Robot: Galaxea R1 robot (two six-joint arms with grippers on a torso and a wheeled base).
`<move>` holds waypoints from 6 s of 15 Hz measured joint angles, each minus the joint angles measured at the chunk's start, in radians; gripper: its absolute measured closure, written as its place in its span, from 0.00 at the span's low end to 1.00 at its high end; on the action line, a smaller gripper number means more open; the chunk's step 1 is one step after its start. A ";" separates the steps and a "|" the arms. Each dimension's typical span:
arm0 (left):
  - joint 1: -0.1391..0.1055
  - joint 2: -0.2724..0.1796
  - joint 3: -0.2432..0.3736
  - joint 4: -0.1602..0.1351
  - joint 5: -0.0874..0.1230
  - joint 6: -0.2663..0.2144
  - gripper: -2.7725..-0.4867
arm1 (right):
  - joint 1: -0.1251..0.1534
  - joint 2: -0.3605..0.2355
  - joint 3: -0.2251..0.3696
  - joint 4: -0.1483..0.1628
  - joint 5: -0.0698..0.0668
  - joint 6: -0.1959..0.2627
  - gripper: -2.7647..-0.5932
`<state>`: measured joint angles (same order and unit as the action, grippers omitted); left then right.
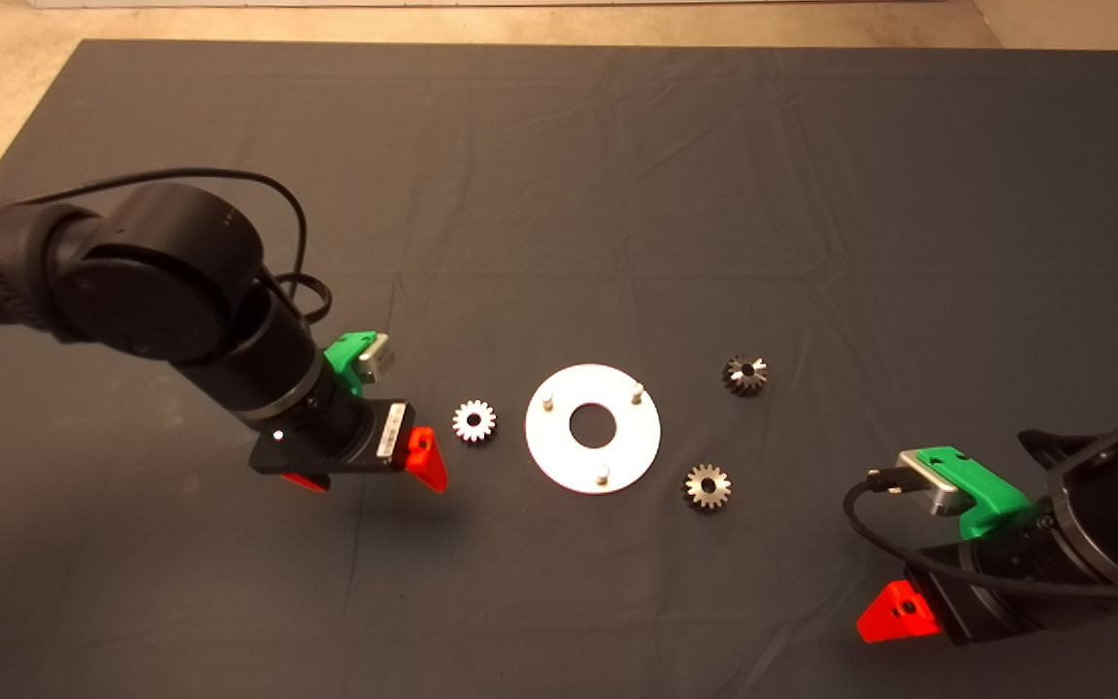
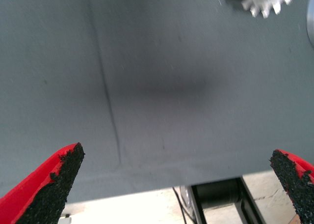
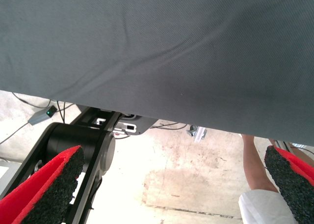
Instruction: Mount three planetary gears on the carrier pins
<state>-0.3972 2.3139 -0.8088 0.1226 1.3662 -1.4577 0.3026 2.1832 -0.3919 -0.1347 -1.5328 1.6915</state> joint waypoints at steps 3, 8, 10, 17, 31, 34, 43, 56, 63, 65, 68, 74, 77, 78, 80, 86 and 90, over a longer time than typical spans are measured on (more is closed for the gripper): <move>0.018 0.090 -0.060 0.067 -0.003 0.001 0.00 | 0.000 0.000 0.000 0.000 0.001 0.000 0.01; 0.048 0.121 -0.146 0.152 -0.009 0.003 0.00 | 0.000 0.002 0.000 0.001 0.002 -0.001 0.01; 0.065 0.162 -0.190 0.176 -0.008 0.004 0.00 | -0.001 0.000 0.000 0.001 0.001 -0.001 0.01; 0.077 0.234 -0.263 0.177 -0.008 0.035 0.00 | -0.001 0.000 0.000 0.001 -0.001 0.000 0.01; 0.079 0.302 -0.320 0.178 0.039 0.068 0.00 | -0.001 0.000 0.000 0.001 -0.001 0.000 0.01; 0.079 0.302 -0.328 0.178 0.094 0.069 0.00 | -0.001 0.000 0.000 0.001 -0.001 0.000 0.01; 0.114 0.305 -0.355 0.177 0.099 0.099 0.00 | -0.001 0.000 0.000 0.002 0.000 -0.003 0.01; 0.114 0.351 -0.356 0.176 0.106 0.107 0.04 | -0.001 0.000 0.000 0.002 -0.001 -0.003 0.01; 0.111 0.354 -0.383 0.169 0.091 0.110 0.16 | -0.001 0.000 0.000 0.002 -0.001 -0.003 0.01; 0.111 0.354 -0.383 0.169 0.089 0.110 0.21 | -0.001 0.000 0.000 0.002 -0.001 -0.003 0.01; 0.112 0.354 -0.384 0.170 0.100 0.110 0.29 | -0.001 0.000 0.000 0.002 0.000 -0.003 0.01; 0.111 0.353 -0.385 0.170 0.119 0.110 0.39 | -0.001 0.000 0.000 0.002 -0.001 -0.003 0.01; 0.111 0.351 -0.385 0.170 0.120 0.117 0.44 | -0.001 0.000 0.000 0.002 -0.001 -0.003 0.01; 0.111 0.350 -0.385 0.170 0.120 0.118 0.48 | -0.001 0.000 0.000 0.002 -0.001 -0.003 0.01; 0.111 0.351 -0.385 0.170 0.120 0.118 0.49 | -0.001 0.000 0.000 0.002 -0.001 -0.003 0.01; 0.111 0.351 -0.386 0.170 0.122 0.118 0.62 | -0.001 0.000 0.000 0.002 -0.001 -0.003 0.01; 0.111 0.351 -0.387 0.170 0.124 0.118 0.68 | -0.004 0.000 0.000 0.002 -0.001 -0.003 0.01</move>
<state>-0.2857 2.6651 -1.1960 0.2930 1.4898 -1.3398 0.2983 2.1832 -0.3919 -0.1326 -1.5336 1.6881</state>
